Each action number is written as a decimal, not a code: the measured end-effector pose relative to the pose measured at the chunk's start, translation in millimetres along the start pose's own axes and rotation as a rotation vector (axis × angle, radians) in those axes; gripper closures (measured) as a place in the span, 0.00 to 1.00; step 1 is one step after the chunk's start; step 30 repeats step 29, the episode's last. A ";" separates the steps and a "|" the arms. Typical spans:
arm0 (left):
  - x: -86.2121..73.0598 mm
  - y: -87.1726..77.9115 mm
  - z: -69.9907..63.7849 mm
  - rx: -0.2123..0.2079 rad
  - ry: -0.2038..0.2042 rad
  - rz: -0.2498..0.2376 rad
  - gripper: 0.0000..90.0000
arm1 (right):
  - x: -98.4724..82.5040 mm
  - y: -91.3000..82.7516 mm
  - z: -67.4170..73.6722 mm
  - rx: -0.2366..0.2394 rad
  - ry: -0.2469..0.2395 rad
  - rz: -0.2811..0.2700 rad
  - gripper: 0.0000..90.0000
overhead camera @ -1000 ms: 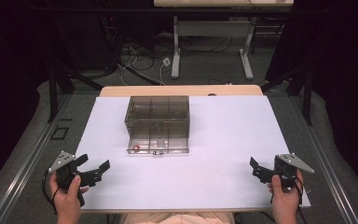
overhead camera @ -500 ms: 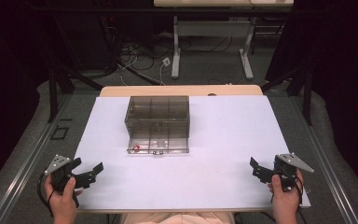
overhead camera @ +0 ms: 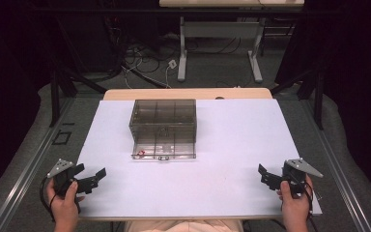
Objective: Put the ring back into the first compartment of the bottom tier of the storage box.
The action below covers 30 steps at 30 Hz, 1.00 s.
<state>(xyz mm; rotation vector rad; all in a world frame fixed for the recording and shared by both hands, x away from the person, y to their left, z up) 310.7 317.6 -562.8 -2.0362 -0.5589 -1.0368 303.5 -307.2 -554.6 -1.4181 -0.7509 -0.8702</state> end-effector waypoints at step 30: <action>-5.1 3.6 6.3 -0.011 -0.064 0.013 0.01 | -3.0 6.6 -2.4 0.002 0.013 0.023 0.04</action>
Point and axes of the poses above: each handheld gripper's, and its own axes: y roughly forward along the jaws, x roughly out of its top, z roughly to its left, the point moved 3 cm from there along y, roughly forward along the jaws, and after that the axes turned 12 degrees about -x, right-handed, at the moved point
